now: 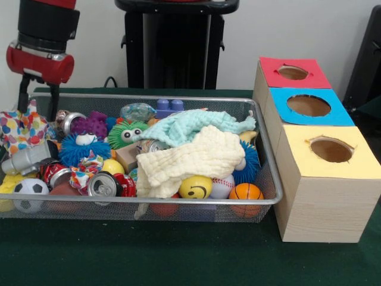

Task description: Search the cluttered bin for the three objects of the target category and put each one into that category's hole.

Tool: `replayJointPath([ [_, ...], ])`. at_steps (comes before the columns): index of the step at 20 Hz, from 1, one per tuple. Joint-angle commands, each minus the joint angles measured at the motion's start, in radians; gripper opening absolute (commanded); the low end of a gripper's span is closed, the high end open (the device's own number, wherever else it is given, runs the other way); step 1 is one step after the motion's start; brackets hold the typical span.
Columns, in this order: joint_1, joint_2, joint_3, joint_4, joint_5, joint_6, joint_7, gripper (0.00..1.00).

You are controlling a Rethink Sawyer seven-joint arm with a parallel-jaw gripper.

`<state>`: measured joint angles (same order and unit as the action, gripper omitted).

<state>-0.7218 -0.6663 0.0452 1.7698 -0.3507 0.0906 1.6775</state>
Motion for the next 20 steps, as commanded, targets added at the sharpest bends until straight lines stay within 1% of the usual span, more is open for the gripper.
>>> replayJointPath([
  [1, -0.032, 0.177, 0.107, -0.162, -0.066, 0.094, -0.045, 1.0],
  [5, -0.016, 0.239, 0.087, -0.233, -0.07, 0.138, -0.066, 1.0],
  [8, -0.012, 0.262, 0.082, -0.257, -0.077, 0.154, -0.071, 1.0],
  [14, 0.006, 0.263, 0.07, -0.264, -0.079, 0.18, -0.062, 1.0],
  [17, 0.047, 0.255, 0.029, -0.286, -0.086, 0.232, -0.062, 1.0],
  [20, 0.063, 0.248, 0.016, -0.3, -0.088, 0.273, -0.067, 1.0],
])
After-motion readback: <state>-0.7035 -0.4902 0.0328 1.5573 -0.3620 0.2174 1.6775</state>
